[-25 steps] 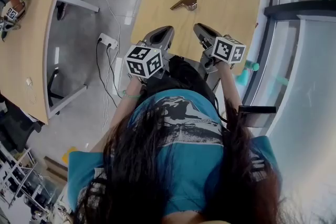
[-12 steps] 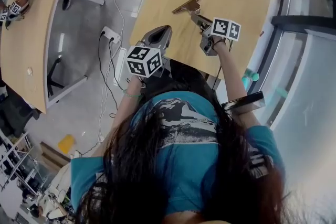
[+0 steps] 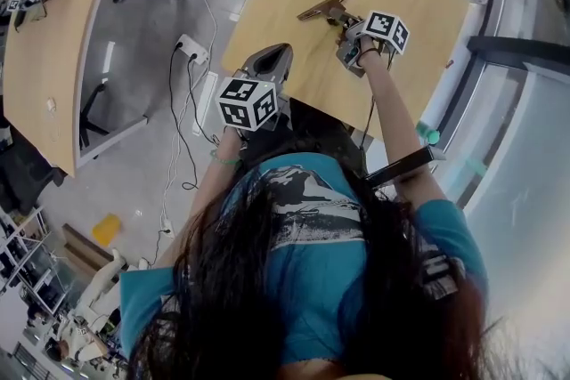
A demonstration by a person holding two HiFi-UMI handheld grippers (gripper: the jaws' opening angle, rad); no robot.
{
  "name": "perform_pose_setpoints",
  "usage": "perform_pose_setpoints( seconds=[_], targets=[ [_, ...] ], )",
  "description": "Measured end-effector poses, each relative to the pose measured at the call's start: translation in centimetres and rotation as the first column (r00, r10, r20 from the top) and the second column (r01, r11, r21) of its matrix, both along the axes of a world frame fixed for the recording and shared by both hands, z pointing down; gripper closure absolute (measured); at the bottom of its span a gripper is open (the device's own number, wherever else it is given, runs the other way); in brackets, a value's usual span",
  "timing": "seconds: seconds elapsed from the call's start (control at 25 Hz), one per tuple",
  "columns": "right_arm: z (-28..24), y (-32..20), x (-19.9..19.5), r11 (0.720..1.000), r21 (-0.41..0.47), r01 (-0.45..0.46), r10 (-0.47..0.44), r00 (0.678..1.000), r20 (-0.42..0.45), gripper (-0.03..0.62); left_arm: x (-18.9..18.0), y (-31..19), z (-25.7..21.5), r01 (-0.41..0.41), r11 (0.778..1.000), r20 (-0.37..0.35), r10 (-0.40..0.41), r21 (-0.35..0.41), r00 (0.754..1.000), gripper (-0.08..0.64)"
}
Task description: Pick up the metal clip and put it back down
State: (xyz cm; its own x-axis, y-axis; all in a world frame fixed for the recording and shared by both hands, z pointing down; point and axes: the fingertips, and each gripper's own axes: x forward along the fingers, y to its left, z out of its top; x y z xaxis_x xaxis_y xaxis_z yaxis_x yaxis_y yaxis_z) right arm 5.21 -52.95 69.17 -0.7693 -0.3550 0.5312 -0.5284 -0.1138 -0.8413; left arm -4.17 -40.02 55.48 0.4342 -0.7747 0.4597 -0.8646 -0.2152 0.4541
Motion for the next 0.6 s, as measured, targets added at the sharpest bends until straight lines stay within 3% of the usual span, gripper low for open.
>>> perform_pose_setpoints(
  seconds=[0.36,0.6],
  targets=[
    [1.0,-0.8,-0.4,0.994,-0.087,-0.06,0.061,0.998,0.008,0.483,-1.1,1.2,0.4,0.041,0.999,0.016,-0.04,-0.022,0.999,0.555],
    [-0.2,-0.2,-0.4,0.998,-0.041,-0.048,0.048,0.999,-0.007,0.514,-1.4,1.4,0.4,0.04,0.999,0.024,-0.039,-0.021,0.999,0.555]
  ],
)
